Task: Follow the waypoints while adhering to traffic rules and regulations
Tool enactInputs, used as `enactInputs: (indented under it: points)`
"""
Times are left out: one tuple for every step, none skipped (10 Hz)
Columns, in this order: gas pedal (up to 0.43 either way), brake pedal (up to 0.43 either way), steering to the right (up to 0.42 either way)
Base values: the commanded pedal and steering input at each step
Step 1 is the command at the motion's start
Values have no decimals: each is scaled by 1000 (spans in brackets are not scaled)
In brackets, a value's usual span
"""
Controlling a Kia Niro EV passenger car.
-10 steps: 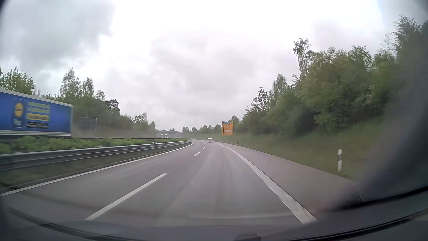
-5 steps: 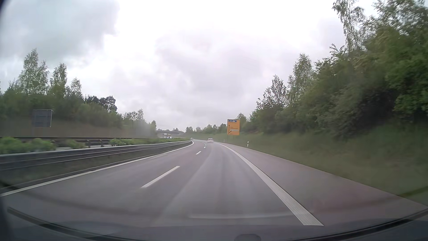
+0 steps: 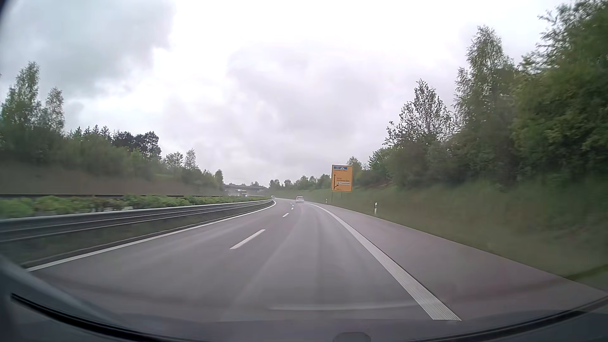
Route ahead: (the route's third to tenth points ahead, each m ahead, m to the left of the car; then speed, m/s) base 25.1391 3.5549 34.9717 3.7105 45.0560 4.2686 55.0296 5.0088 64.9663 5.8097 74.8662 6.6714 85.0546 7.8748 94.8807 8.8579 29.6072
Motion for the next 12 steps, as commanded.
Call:
enactInputs:
  points:
    - [299,0,-9]
    - [299,0,-9]
    - [299,0,-9]
    - [299,0,-9]
    - [299,0,-9]
    - [299,0,-9]
    - [299,0,-9]
    - [299,0,-9]
    - [299,0,-9]
    - [299,0,-9]
    - [299,0,-9]
    - [299,0,-9]
